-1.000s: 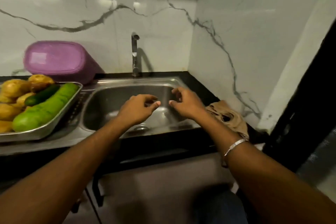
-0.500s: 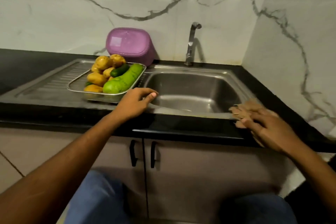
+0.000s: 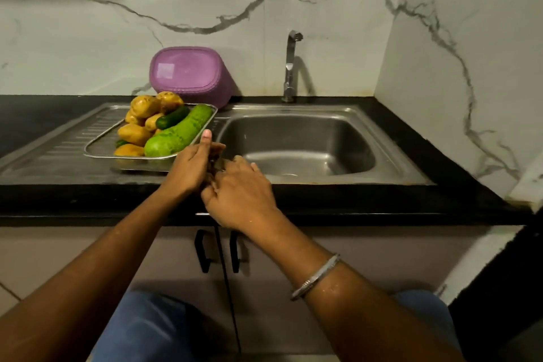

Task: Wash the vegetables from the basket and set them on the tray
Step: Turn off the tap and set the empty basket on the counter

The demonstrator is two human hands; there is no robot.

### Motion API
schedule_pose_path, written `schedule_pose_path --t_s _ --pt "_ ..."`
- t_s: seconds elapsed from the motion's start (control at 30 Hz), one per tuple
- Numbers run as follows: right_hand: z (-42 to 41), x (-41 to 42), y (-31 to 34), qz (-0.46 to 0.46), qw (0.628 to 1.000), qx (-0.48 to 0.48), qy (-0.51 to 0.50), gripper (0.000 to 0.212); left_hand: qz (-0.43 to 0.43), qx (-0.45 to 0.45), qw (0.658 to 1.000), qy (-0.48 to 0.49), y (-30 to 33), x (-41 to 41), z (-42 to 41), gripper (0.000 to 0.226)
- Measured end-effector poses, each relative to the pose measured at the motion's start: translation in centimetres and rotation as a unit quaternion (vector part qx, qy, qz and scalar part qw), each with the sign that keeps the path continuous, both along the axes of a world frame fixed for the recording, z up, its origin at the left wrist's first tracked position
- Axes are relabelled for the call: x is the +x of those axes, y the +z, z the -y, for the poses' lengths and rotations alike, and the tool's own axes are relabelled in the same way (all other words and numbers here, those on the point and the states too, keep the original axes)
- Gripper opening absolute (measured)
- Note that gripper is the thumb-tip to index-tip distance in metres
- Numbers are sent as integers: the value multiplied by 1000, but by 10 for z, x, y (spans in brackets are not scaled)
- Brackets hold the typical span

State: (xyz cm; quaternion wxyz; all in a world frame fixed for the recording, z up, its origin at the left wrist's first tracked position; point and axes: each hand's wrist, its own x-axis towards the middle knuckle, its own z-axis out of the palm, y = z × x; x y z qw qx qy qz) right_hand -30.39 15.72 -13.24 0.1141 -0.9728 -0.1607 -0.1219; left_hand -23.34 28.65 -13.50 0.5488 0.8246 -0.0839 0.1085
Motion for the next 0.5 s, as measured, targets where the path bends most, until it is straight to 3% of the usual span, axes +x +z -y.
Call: schedule_pose_path --t_s 0.1,0.27,0.37,0.5 --pt "70 -16 0 -6 998 42 -54 58 0 52 998 -45 2 4 38 61" --pt "220 -51 -7 23 981 23 -192 50 45 187 965 -179 13 2 132 27" --pt "301 -63 -11 25 962 2 -272 60 49 217 941 -255 20 0 192 35" --pt "355 -43 -5 -47 955 11 -292 52 38 277 911 -301 26 18 261 53"
